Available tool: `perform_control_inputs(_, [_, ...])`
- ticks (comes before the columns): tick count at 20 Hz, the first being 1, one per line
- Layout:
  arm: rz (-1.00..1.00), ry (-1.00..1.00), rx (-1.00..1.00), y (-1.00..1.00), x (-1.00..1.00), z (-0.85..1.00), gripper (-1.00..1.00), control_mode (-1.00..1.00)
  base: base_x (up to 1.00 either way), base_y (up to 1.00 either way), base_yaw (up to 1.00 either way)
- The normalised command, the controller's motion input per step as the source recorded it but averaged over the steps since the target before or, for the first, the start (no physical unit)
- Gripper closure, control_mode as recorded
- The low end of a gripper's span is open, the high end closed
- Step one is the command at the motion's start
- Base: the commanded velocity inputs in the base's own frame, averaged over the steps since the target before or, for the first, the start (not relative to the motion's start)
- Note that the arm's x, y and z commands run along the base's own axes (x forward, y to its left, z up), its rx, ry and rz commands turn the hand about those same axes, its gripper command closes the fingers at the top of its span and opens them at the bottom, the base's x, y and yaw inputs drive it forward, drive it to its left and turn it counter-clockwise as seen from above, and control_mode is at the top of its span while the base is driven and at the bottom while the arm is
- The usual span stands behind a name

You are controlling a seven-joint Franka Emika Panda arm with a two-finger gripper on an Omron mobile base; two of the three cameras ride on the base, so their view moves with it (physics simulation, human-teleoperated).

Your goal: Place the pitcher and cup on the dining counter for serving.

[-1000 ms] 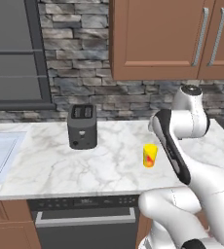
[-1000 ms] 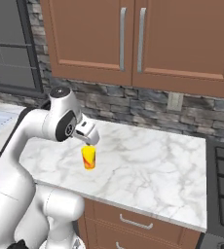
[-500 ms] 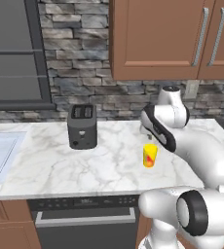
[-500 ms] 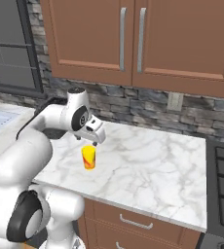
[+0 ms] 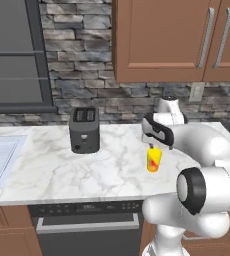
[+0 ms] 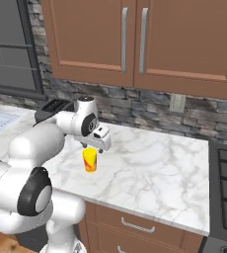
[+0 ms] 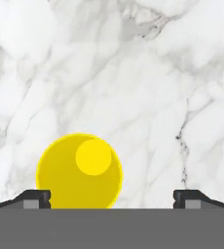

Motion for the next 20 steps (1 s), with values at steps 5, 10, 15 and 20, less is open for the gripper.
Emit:
perform_control_inputs(5, [0.00, 0.00, 0.00, -0.01, 0.02, -0.48, -1.00, -1.00, 0.00, 0.00, 0.00])
perform_control_inputs(10, [0.00, 0.00, 0.00, -0.05, -0.03, -0.37, -1.00, -1.00, 0.00, 0.00, 0.00])
perform_control_inputs(15, [0.00, 0.00, 0.00, -0.02, 0.00, -0.18, -1.00, -1.00, 0.00, 0.00, 0.00])
perform_control_inputs(20, [0.00, 0.00, 0.00, 0.00, 0.00, -0.09, 1.00, -1.00, 0.00, 0.00, 0.00])
